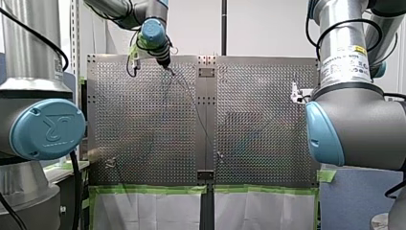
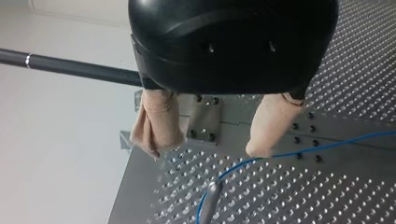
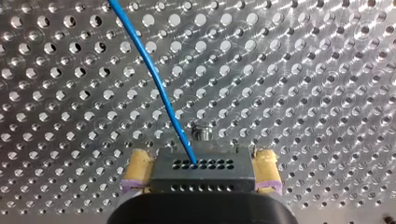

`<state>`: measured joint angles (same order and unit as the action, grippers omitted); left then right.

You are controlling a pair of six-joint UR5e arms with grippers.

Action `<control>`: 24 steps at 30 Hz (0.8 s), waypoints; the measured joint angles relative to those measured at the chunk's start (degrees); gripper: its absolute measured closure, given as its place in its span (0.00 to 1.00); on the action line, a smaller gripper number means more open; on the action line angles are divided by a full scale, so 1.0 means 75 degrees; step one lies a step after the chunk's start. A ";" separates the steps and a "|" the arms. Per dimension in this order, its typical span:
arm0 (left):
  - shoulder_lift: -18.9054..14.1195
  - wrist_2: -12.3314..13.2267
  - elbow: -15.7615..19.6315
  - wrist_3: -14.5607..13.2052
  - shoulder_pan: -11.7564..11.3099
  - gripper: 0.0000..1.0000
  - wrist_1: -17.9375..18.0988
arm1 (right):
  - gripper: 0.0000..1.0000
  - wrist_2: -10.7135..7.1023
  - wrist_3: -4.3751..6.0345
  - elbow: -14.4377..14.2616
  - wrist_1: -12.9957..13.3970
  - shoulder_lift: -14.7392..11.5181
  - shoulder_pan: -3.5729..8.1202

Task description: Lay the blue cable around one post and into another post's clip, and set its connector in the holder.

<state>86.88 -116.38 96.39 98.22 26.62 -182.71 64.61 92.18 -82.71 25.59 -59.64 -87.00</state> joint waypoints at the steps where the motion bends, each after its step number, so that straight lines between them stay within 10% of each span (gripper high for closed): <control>1: -0.0005 0.0052 0.0051 -0.0042 -0.0005 0.00 0.0050 | 0.08 0.0000 -0.0002 0.0000 0.0000 0.0000 -0.0003; 24: 0.1118 0.0840 0.1547 -0.0337 -0.0028 0.00 0.1544 | 0.08 0.0000 -0.0073 0.0002 -0.0053 -0.0001 -0.0018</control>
<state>95.26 -110.08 107.99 95.69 26.41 -171.13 64.61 91.64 -82.70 25.19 -59.65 -87.13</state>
